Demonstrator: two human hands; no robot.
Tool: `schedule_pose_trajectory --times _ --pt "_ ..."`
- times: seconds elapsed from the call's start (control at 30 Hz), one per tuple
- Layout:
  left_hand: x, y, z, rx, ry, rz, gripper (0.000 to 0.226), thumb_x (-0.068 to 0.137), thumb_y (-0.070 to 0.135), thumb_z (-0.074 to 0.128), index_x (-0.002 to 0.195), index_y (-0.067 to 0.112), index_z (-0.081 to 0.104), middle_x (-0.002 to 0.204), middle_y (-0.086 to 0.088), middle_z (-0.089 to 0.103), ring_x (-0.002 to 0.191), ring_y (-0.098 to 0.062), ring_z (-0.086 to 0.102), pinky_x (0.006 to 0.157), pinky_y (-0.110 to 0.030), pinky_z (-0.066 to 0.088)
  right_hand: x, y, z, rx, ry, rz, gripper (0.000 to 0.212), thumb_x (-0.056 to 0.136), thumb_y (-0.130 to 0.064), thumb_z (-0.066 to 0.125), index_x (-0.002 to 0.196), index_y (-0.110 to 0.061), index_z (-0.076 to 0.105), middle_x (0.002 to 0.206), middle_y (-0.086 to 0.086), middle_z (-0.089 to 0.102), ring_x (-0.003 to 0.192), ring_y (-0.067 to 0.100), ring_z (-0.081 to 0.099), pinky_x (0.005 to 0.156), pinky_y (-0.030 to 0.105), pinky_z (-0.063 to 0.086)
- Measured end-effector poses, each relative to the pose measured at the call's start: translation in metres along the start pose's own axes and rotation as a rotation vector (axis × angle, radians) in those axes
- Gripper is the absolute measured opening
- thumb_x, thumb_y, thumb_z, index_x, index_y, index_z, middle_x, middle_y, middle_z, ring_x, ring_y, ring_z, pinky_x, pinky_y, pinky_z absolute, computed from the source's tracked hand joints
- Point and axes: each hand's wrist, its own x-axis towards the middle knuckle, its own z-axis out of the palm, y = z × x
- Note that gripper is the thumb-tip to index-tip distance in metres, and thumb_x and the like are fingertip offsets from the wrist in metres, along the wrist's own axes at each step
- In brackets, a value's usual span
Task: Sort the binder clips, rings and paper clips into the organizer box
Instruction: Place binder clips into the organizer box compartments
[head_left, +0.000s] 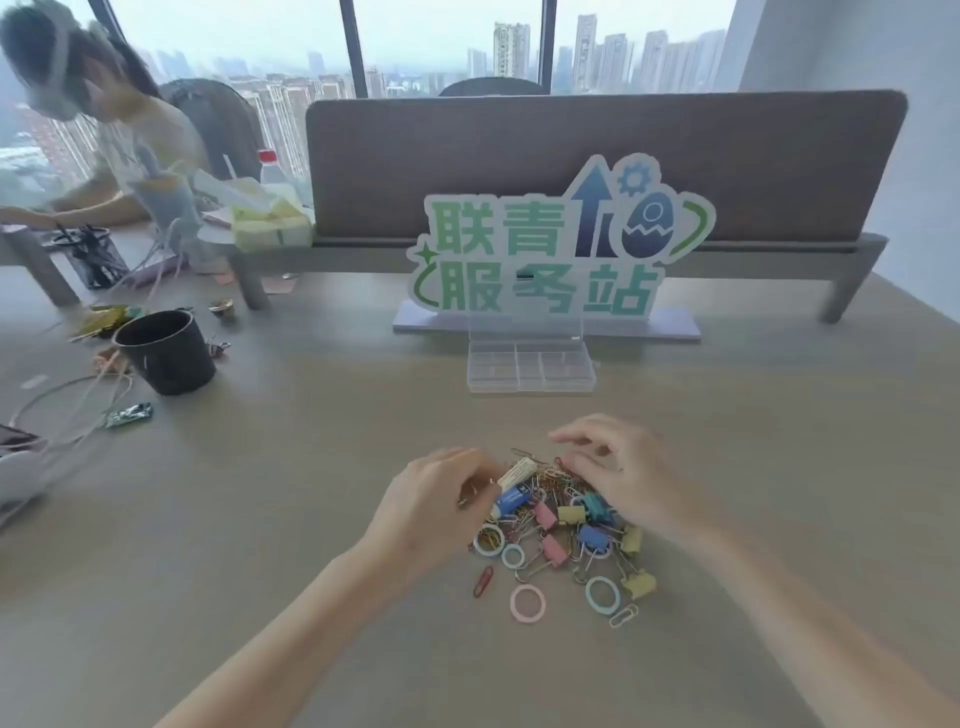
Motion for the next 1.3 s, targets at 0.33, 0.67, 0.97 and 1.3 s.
schedule_pose_trajectory --times 0.33,0.67,0.97,1.3 --pt "0.011 0.005 0.004 0.206 -0.15 -0.042 0.016 0.085 0.041 0.06 0.093 0.027 0.061 0.087 0.012 0.053 0.088 -0.013 0.055 0.064 -0.024 0.036 0.037 0.002 0.01 -0.255 -0.287 -0.003 0.036 0.091 -0.04 0.06 0.127 -0.04 0.059 0.106 -0.011 0.045 0.102 0.007 0.046 0.093 0.031 0.044" --pt "0.023 -0.007 0.002 0.103 -0.116 -0.034 0.015 0.077 0.042 0.062 0.085 0.03 0.058 0.07 0.017 0.056 0.068 -0.006 0.052 0.061 -0.022 0.043 0.058 0.019 0.012 -0.261 -0.432 -0.108 0.008 0.086 -0.042 0.067 0.088 -0.042 0.059 0.099 -0.023 0.05 0.101 -0.001 0.04 0.091 0.03 0.04" --pt "0.083 -0.024 -0.029 -0.163 -0.065 -0.177 0.016 0.074 0.018 0.08 0.075 0.025 0.065 0.069 0.013 0.069 0.062 0.002 0.06 0.055 -0.005 0.038 0.086 0.018 -0.019 -0.004 -0.222 0.061 0.019 0.079 -0.028 0.079 0.081 -0.041 0.066 0.079 -0.025 0.068 0.072 -0.004 0.062 0.065 0.014 0.046" --pt "0.143 -0.05 -0.035 -0.111 0.002 -0.231 0.011 0.078 0.013 0.073 0.074 0.021 0.066 0.068 0.011 0.067 0.059 0.004 0.055 0.057 -0.005 0.041 0.136 0.028 -0.038 0.021 0.001 0.106 0.008 0.081 -0.023 0.076 0.083 -0.03 0.075 0.075 -0.016 0.073 0.07 -0.001 0.065 0.067 0.01 0.048"
